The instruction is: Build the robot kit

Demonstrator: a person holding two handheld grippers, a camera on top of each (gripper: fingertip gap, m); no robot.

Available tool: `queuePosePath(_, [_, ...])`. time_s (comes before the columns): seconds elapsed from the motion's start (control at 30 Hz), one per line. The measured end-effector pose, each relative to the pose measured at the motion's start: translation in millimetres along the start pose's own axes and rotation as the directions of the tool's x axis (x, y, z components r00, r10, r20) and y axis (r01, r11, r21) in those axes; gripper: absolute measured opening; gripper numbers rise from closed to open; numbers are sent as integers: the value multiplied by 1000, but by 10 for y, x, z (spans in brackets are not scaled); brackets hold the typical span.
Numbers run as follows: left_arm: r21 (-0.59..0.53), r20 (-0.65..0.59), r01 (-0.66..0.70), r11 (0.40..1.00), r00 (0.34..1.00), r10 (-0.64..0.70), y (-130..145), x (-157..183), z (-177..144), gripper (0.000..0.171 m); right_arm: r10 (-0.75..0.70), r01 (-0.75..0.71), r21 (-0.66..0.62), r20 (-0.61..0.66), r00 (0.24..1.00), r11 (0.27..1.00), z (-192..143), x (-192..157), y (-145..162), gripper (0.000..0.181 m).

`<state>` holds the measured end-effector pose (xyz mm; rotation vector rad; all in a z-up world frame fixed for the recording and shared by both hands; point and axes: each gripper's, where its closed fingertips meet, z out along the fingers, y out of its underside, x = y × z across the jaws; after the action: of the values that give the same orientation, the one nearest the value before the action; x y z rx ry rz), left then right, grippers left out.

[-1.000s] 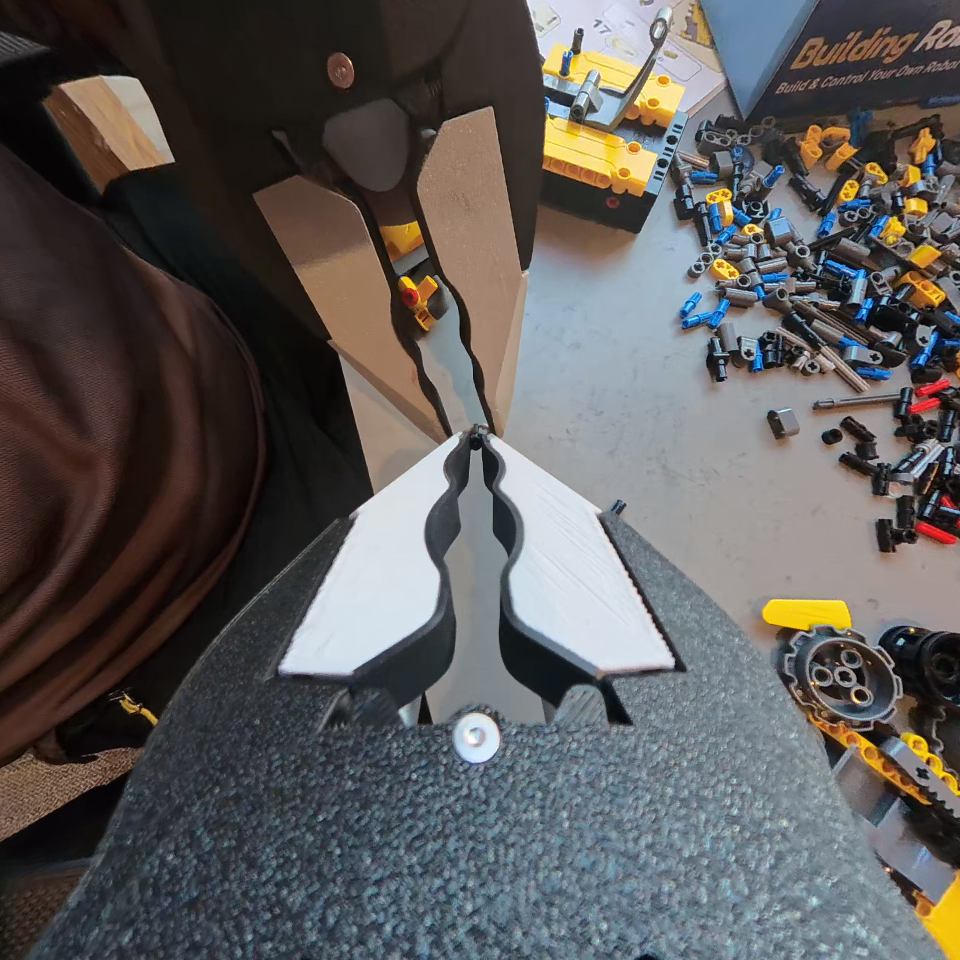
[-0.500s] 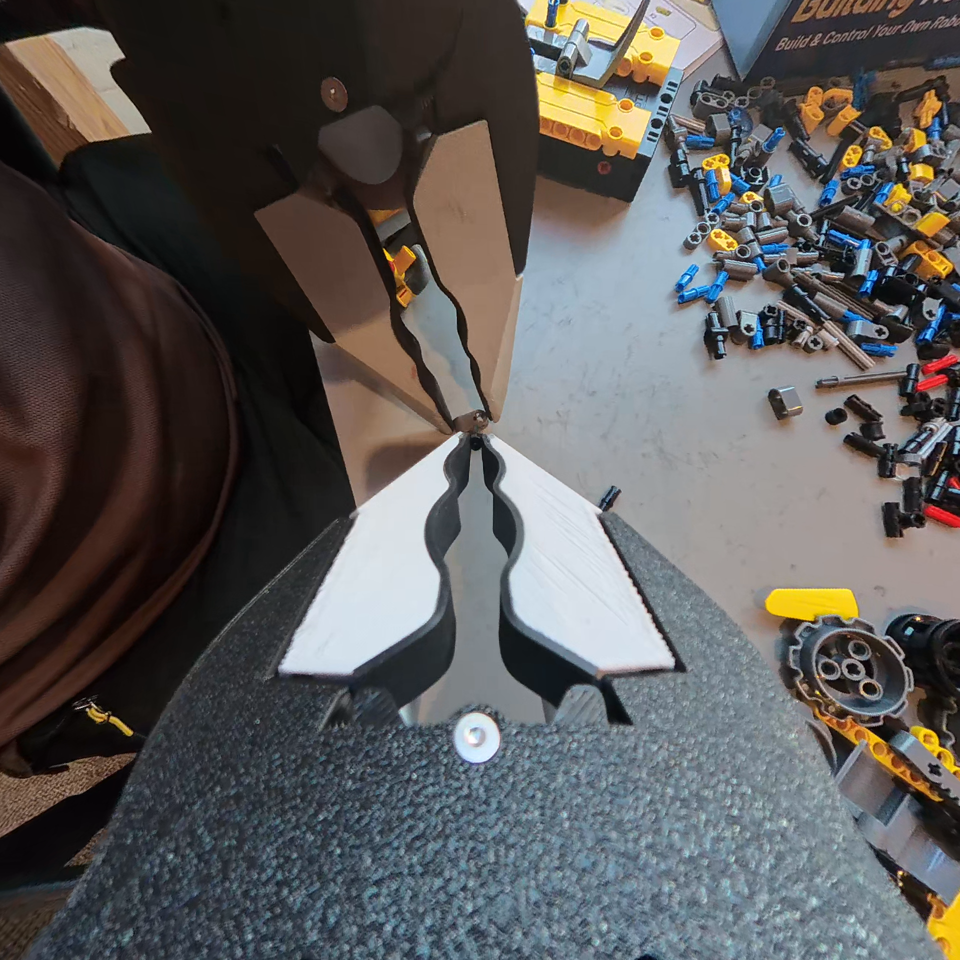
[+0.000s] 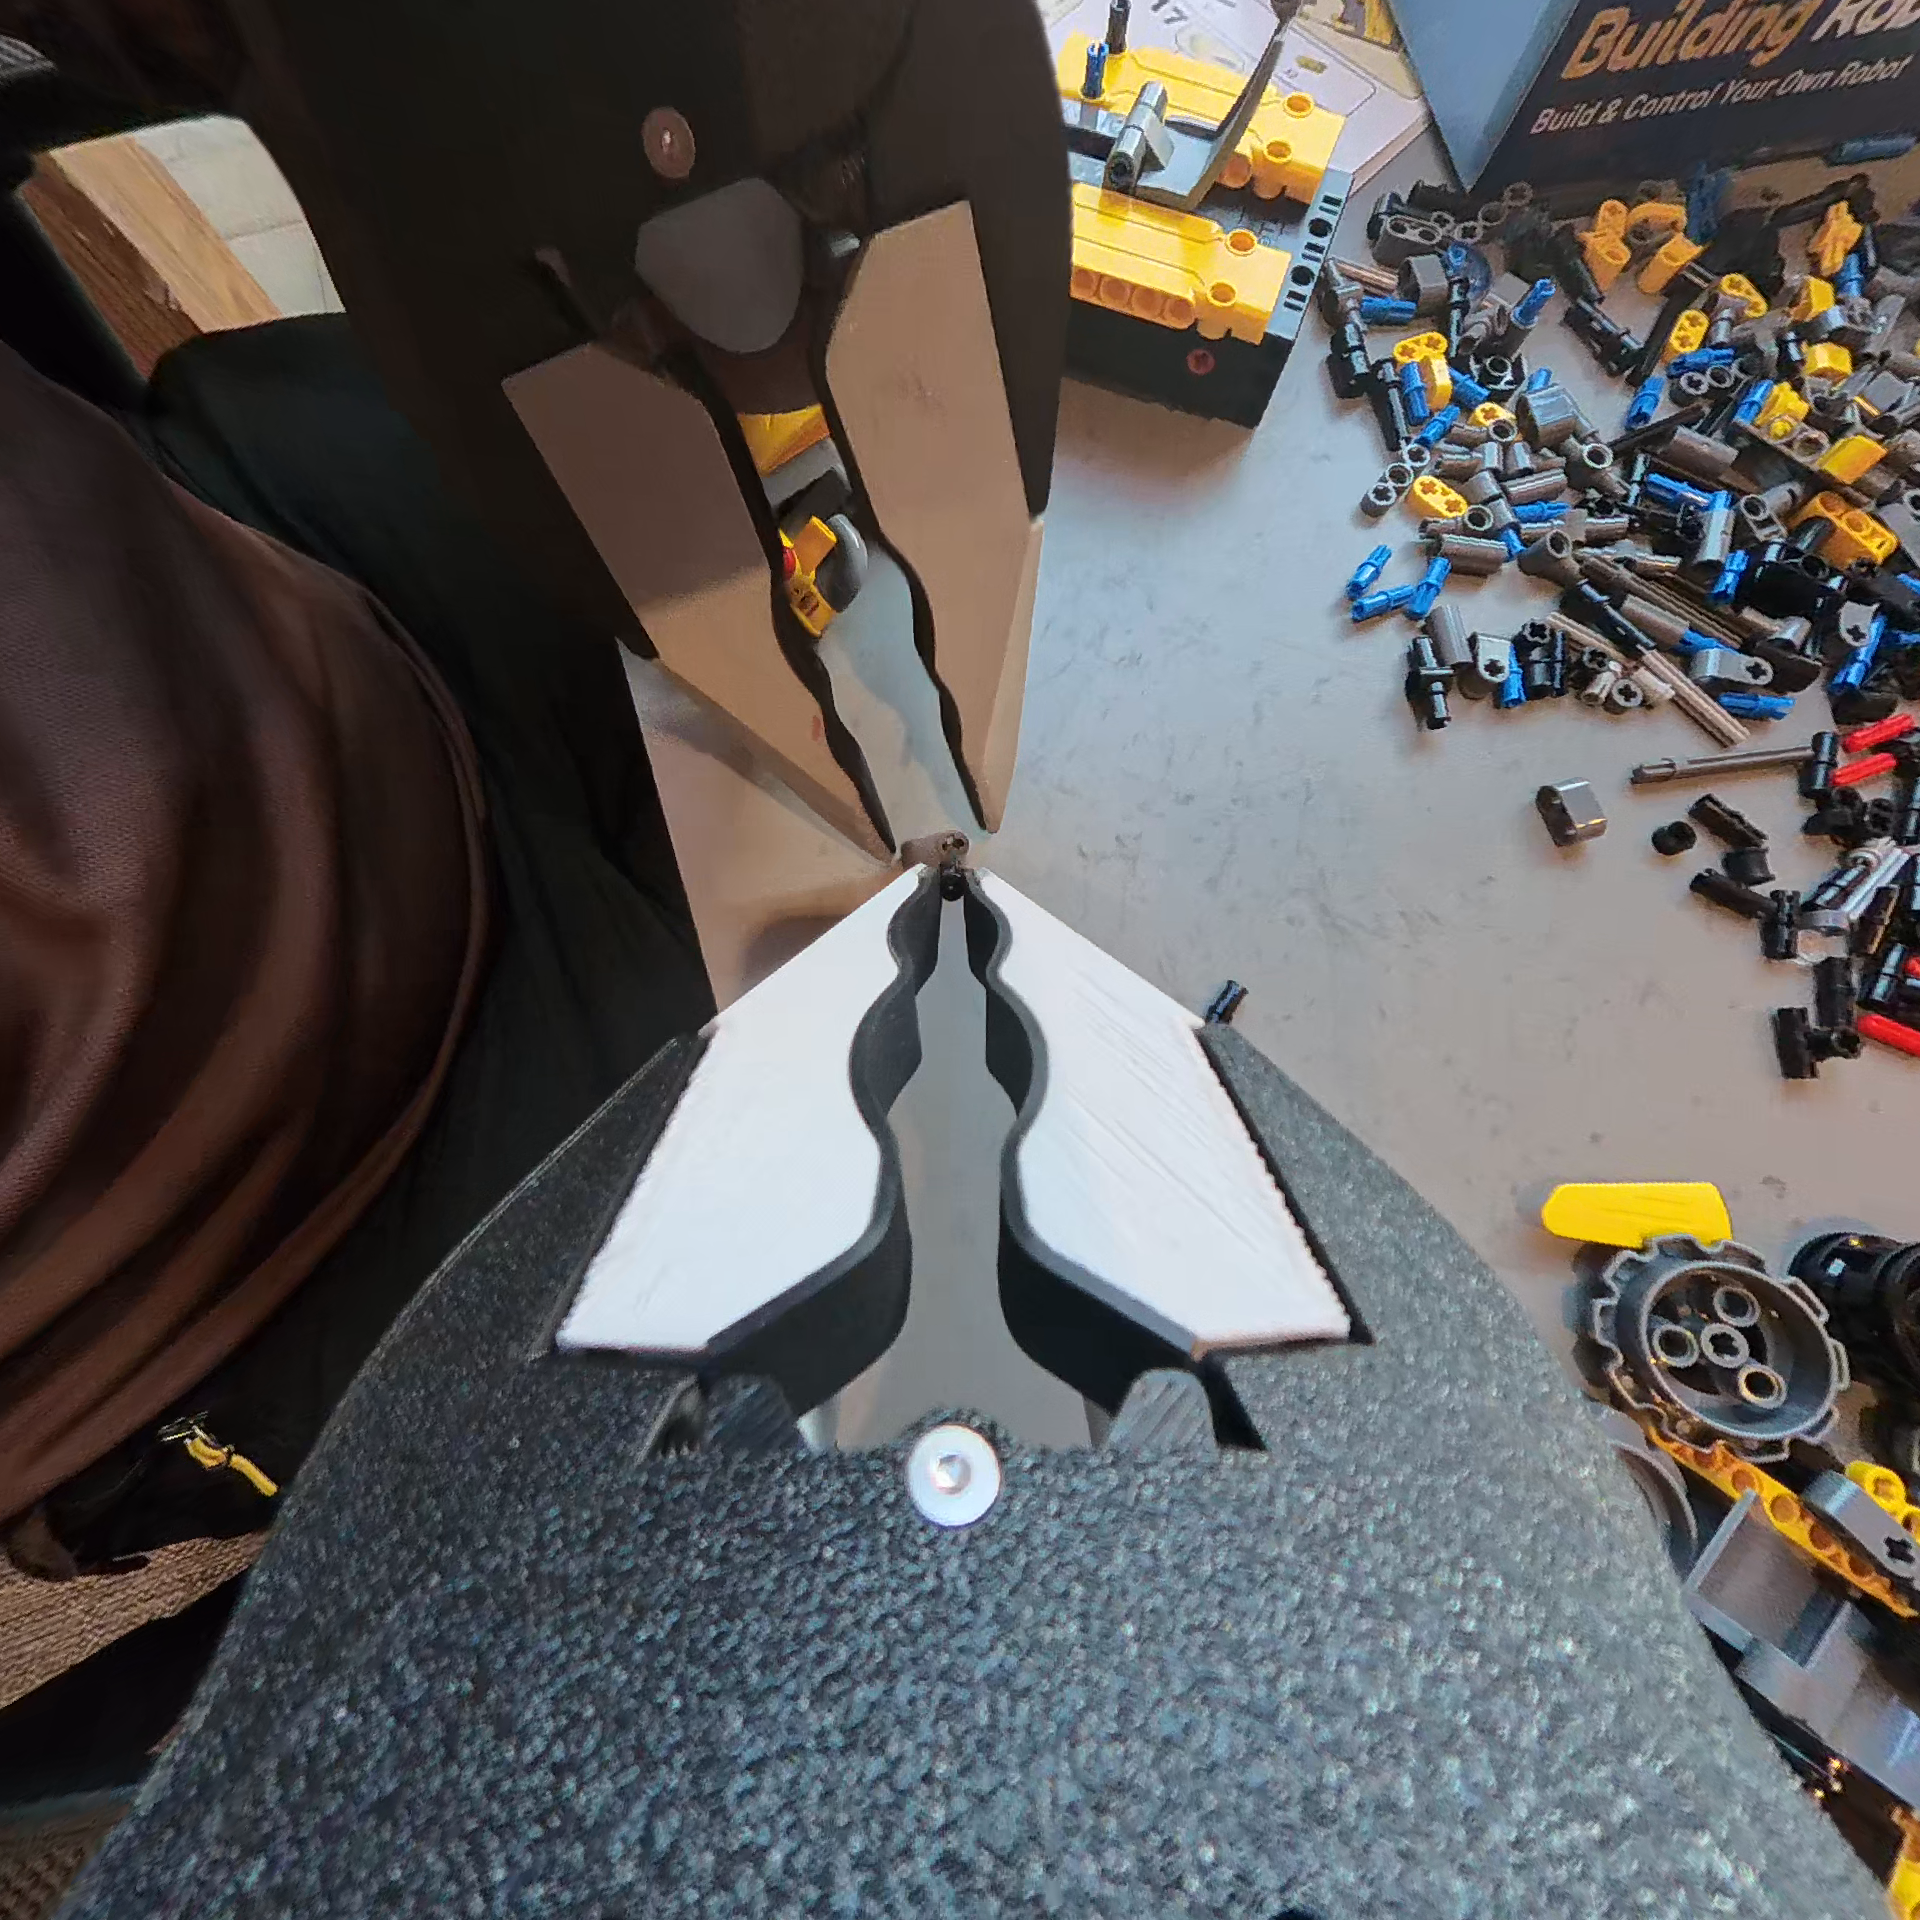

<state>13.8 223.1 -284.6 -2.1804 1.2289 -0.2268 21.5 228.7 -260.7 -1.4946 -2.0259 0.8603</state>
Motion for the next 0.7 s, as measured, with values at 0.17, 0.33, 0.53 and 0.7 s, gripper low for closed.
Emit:
queuePosePath(0.17, [59,-4,18,998,1000,-18,-108,-16,-108,12,3,-3,38,13,1000,999,-68,-23,-91,1])
queuePosePath(0.33, [159,-15,18,987,1000,-16,-299,24,-219,3,20,-27,116,57,998,993,-159,-95,-252,1])
queuePosePath(0.53, [205,-11,29,978,1000,-27,-334,50,-254,0,53,-69,171,100,994,983,-190,-133,-305,0])
queuePosePath(0.7, [275,-18,82,958,997,-80,-389,21,-315,0,98,-130,248,136,986,960,-234,-119,-384,1])
